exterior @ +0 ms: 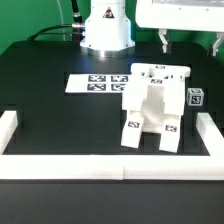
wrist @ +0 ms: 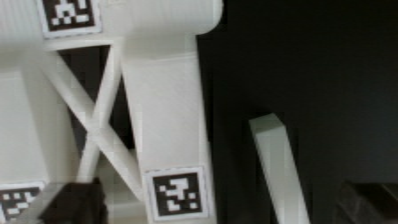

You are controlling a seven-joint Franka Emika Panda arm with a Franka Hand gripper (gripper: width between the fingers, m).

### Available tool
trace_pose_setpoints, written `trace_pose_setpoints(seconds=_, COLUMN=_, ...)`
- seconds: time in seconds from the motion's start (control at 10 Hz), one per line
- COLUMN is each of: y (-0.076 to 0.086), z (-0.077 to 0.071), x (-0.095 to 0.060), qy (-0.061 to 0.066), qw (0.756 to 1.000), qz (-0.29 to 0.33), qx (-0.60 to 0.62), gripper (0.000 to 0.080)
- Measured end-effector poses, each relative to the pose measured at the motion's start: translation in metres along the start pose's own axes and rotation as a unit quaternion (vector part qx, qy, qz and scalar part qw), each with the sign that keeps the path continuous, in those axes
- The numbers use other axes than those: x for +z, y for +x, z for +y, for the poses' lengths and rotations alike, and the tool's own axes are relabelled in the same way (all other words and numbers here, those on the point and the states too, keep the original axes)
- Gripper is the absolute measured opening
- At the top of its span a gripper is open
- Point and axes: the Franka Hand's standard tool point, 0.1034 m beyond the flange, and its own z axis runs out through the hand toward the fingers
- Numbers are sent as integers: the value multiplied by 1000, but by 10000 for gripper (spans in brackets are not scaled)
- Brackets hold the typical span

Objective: Assemble chair

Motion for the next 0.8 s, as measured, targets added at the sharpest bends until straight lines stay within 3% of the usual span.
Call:
trace_pose_setpoints(seconds=0.4, y=-1, z=1, x=0, qy=0, qw=1000, qz=0, qx=9, gripper=648)
trace_pose_setpoints(seconds=0.7, y=-64, z=-14, x=14, qy=0, qw=999, qz=-4, qx=53, gripper=648)
trace_pose_setpoints(seconds=0.8, y=-75, z=-20, x=19, qy=-1, qw=998, qz=-4, qx=63, gripper=648)
